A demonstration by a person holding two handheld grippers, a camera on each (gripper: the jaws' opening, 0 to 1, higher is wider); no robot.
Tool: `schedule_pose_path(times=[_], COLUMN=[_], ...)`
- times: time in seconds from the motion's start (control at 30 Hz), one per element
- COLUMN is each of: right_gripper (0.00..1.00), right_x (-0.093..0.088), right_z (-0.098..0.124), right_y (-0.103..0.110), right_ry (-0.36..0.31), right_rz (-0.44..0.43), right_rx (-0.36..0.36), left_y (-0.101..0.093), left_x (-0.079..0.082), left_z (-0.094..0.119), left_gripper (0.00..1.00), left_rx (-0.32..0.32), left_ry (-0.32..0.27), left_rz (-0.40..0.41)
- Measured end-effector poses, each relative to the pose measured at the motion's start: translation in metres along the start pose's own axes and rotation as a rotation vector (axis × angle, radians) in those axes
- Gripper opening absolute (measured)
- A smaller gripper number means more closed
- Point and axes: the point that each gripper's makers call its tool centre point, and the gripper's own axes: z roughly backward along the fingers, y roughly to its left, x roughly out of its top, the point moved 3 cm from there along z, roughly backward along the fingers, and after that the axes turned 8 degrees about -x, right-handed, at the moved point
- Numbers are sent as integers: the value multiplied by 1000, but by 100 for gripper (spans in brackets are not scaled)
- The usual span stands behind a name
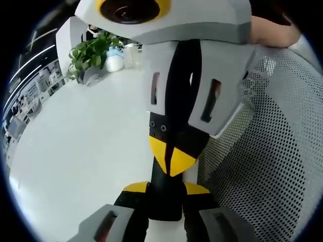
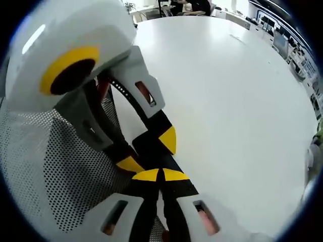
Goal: Press the specified remote control buttons in sequence, fully releasing each button before pressing the next.
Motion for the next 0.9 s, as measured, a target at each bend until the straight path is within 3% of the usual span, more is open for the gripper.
schedule_pose_path(times=[0.23,0.9], right_gripper=[0,0], right_x=[0,0], right_z=[0,-1], right_y=[0,-1], right_ry=[-3,5], right_rz=[4,-89], right_rx=[3,19], left_y=[0,0], left_x=[0,0], left_z=[0,0], left_gripper=[25,25], left_rx=[0,4], left_ry=[-1,-8], left_rz=[0,7])
